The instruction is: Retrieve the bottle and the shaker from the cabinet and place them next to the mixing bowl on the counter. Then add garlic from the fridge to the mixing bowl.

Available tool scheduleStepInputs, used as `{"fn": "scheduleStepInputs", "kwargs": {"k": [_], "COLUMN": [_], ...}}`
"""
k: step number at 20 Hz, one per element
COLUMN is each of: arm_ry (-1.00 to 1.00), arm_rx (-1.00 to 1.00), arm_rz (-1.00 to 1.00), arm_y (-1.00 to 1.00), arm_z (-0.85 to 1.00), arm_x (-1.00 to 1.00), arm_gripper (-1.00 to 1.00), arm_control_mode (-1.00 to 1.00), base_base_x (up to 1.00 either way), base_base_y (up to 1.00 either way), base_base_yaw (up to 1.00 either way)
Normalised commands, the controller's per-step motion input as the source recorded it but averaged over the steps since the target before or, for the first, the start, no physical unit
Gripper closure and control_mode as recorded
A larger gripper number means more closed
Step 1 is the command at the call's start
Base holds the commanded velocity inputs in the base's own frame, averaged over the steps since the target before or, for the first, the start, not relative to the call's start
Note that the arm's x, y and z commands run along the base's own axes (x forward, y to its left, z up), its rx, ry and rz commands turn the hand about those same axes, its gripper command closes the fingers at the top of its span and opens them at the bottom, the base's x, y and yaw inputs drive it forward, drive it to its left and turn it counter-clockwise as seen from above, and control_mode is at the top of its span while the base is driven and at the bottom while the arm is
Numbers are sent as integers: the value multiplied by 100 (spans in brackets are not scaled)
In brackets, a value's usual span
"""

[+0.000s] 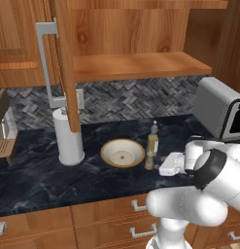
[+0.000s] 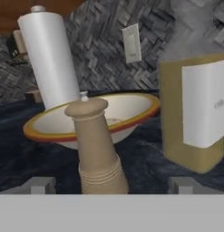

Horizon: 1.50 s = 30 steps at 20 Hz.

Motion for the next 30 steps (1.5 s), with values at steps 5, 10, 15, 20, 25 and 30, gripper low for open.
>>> {"fn": "scheduleStepInputs", "kwargs": {"k": [5, 10, 15, 20, 25, 30], "arm_ry": [-4, 5, 15, 18, 13, 10], "arm_rx": [1, 0, 1, 0, 0, -5], "arm_rz": [-8, -16, -22, -17, -7, -4], "arm_y": [-39, -24, -4, 1, 10, 35], "arm_z": [11, 85, 100, 100, 97, 99], "arm_x": [-37, -16, 0, -17, -52, -70], "arm_gripper": [-100, -100, -100, -100, -100, -100], "arm_control_mode": [-100, -100, -100, -100, -100, -100], "base_base_x": [0, 0, 0, 0, 0, 0], "base_base_y": [0, 0, 0, 0, 0, 0], "base_base_yaw": [0, 0, 0, 0, 0, 0]}}
